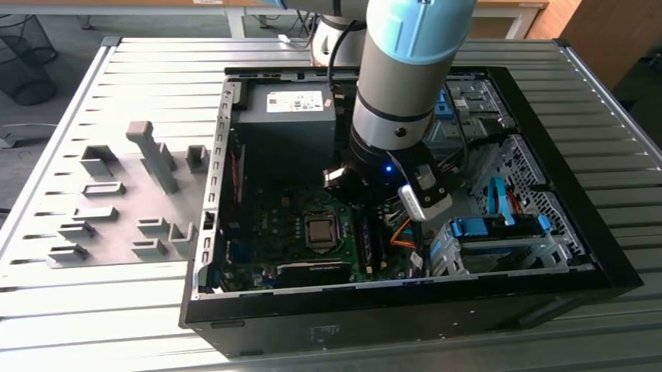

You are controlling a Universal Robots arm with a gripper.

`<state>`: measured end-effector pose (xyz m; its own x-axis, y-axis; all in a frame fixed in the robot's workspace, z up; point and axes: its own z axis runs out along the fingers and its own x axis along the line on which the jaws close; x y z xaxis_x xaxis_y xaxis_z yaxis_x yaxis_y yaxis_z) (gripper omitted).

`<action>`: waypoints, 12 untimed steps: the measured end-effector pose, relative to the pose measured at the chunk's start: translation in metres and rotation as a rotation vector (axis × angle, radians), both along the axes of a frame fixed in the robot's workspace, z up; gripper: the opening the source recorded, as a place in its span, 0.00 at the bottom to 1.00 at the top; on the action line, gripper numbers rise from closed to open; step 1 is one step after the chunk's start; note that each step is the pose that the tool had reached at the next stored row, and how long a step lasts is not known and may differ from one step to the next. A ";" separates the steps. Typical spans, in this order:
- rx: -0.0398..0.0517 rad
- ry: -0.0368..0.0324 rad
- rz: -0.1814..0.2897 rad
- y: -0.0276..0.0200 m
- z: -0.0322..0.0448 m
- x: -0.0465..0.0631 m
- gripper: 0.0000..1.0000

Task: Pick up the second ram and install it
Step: 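Insert the second ram into the second slot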

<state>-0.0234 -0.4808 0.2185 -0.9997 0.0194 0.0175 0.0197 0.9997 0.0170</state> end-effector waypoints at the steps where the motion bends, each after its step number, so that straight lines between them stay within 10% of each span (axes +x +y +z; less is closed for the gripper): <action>1: 0.0000 0.0000 0.000 0.0000 -0.0003 0.000 0.14; 12: -0.0002 0.0001 0.011 0.0000 -0.0019 -0.001 0.14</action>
